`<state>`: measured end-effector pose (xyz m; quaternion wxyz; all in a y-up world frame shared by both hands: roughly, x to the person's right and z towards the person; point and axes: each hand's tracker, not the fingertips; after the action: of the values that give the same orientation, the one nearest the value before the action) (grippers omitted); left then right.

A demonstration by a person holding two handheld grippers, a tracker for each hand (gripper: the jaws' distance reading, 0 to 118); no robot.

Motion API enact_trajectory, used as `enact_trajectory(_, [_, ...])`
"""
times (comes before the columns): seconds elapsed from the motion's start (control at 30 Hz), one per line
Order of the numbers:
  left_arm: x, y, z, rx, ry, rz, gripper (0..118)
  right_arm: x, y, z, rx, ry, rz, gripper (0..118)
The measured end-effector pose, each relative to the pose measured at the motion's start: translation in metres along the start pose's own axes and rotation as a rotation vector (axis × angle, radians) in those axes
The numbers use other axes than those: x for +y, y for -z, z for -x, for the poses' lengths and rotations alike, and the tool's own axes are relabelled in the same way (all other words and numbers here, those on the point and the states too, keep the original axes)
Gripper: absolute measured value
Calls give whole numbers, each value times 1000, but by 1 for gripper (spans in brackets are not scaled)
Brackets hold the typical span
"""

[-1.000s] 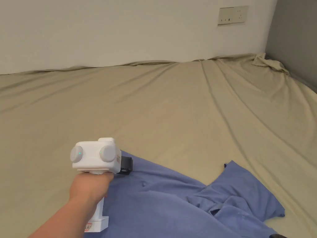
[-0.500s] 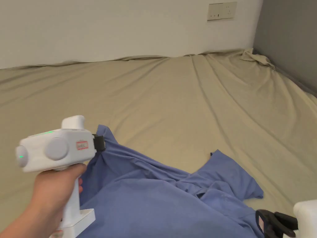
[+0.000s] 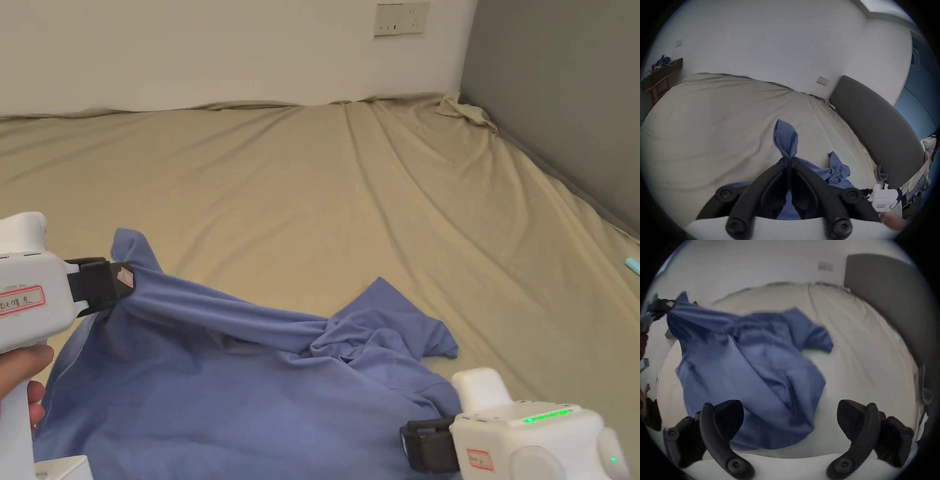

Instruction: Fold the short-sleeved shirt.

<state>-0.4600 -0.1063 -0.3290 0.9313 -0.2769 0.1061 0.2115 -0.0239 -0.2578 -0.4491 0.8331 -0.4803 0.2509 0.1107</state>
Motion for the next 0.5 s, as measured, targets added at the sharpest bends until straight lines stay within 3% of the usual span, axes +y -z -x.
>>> enact_trajectory(0.03, [0, 2, 2, -3, -9, 4, 3, -1, 8, 1, 9, 13, 51, 100])
enact_trajectory(0.07, [0, 2, 3, -3, -23, 6, 2, -1, 9, 2, 34, 28, 69, 92])
enact_trajectory(0.13, [-2, -4, 4, -5, -48, 3, 2, 1, -5, 8, 125, 66, -16, 46])
enact_trajectory(0.2, [-1, -13, 5, -18, -69, -5, 2, 4, -21, 17, 122, -12, -67, 18])
enact_trajectory(0.27, [2, -31, 8, -61, -125, -42, 2, 8, -42, 21, 113, -74, -123, 17])
enact_trajectory(0.37, [17, -71, 11, -122, -198, -128, 2, 27, -93, 19, 200, -41, -267, 16])
enact_trajectory(0.5, [61, -138, 17, -88, -188, -297, 2, 71, -178, 16, 142, -81, -513, 15])
